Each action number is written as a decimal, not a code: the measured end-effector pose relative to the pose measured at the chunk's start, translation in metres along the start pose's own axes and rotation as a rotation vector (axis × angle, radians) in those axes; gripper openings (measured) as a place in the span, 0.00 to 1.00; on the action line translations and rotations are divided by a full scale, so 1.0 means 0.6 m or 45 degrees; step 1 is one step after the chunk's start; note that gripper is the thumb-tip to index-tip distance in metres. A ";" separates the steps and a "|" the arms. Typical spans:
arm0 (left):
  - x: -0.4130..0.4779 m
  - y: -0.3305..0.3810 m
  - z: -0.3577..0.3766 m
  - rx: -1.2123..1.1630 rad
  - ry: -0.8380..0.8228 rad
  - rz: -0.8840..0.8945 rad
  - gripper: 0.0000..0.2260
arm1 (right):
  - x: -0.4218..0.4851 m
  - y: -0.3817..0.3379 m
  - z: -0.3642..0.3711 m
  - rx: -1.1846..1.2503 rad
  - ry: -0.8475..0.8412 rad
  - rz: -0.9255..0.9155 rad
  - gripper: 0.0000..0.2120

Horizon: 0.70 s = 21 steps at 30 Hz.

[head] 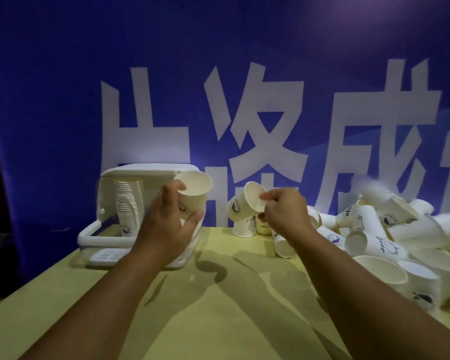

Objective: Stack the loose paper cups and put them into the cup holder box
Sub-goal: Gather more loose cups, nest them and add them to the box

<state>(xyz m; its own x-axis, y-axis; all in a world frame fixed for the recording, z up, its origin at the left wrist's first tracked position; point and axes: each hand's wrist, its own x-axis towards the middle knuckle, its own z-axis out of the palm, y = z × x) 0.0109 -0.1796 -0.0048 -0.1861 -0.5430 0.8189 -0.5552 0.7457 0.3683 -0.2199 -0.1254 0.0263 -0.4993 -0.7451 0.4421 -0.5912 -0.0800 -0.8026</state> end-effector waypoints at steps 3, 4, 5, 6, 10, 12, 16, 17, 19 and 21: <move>0.015 -0.035 -0.009 -0.054 0.223 -0.117 0.17 | 0.013 -0.036 0.035 0.084 -0.056 -0.066 0.21; 0.018 -0.041 -0.012 -0.024 0.290 -0.112 0.13 | 0.017 -0.048 0.048 0.095 -0.062 -0.088 0.21; 0.019 -0.048 -0.014 0.014 0.343 -0.099 0.10 | 0.021 -0.059 0.060 0.115 -0.064 -0.096 0.20; 0.019 -0.052 -0.015 0.036 0.377 -0.095 0.09 | 0.026 -0.069 0.071 0.142 -0.061 -0.090 0.18; 0.017 -0.070 -0.014 0.078 0.294 -0.213 0.04 | 0.040 -0.092 0.111 0.204 -0.010 -0.113 0.10; 0.016 -0.080 -0.013 0.122 0.217 -0.241 0.03 | 0.041 -0.092 0.124 0.208 0.012 -0.140 0.09; 0.022 -0.090 -0.015 0.289 0.080 -0.255 0.04 | 0.044 -0.088 0.132 0.162 0.030 -0.201 0.11; 0.024 -0.091 -0.015 0.327 0.059 -0.261 0.04 | 0.044 -0.088 0.131 0.159 0.037 -0.211 0.11; 0.028 -0.091 -0.015 0.405 0.018 -0.277 0.06 | 0.043 -0.089 0.133 0.133 0.014 -0.243 0.11; 0.029 -0.094 -0.012 0.457 -0.064 -0.316 0.10 | 0.041 -0.091 0.136 0.100 -0.035 -0.276 0.11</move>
<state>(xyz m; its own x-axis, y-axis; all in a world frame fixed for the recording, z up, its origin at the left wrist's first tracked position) 0.0449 -0.2280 -0.0082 -0.0459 -0.7136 0.6990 -0.8328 0.4138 0.3678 -0.1480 -0.1937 0.0486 -0.3480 -0.7229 0.5970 -0.6307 -0.2906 -0.7195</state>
